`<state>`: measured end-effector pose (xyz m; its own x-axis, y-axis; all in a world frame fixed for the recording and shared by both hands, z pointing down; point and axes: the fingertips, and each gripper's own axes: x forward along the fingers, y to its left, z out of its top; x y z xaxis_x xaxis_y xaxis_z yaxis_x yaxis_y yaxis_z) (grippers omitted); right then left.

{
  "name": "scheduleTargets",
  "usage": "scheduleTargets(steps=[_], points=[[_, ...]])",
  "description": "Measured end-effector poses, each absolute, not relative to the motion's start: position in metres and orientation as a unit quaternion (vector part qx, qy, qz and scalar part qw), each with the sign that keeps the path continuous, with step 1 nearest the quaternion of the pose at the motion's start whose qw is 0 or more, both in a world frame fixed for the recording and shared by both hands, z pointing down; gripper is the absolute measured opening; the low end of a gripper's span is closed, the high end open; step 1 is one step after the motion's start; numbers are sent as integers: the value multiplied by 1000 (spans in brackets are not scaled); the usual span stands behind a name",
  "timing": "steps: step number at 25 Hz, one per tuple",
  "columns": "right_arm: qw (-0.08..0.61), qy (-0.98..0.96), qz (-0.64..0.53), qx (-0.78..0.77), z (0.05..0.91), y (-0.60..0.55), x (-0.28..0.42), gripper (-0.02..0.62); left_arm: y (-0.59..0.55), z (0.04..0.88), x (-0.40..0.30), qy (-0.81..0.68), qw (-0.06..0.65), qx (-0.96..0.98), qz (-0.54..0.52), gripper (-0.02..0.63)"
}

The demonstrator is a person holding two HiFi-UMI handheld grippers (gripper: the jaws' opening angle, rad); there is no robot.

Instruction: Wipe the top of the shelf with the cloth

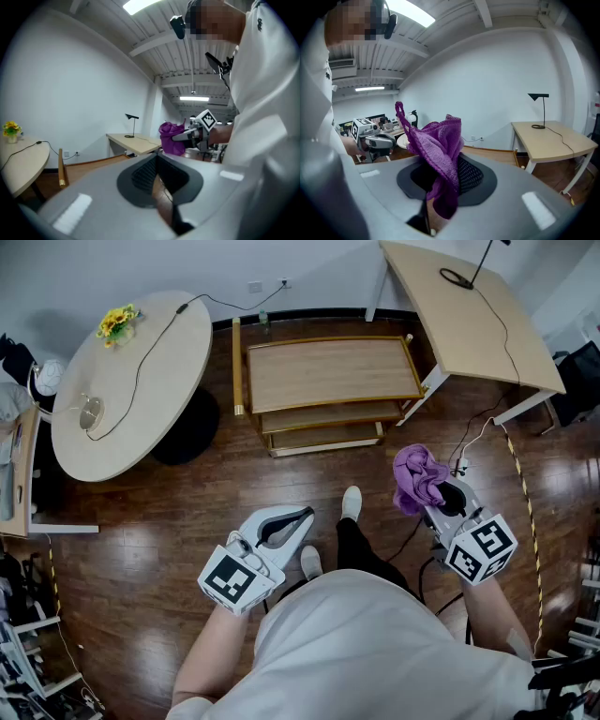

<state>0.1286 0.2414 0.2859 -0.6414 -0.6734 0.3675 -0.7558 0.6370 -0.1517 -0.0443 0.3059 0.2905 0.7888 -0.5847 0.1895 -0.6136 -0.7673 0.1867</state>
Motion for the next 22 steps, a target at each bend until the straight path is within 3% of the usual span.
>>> scheduleTargets(steps=[13,22], points=[[142,-920,174,321,321,38,123,103,133,276,-8,-371,126,918,65,20],[170,-914,205,306,383,-65,48,103,64,288,-42,-360,139,920,72,20]])
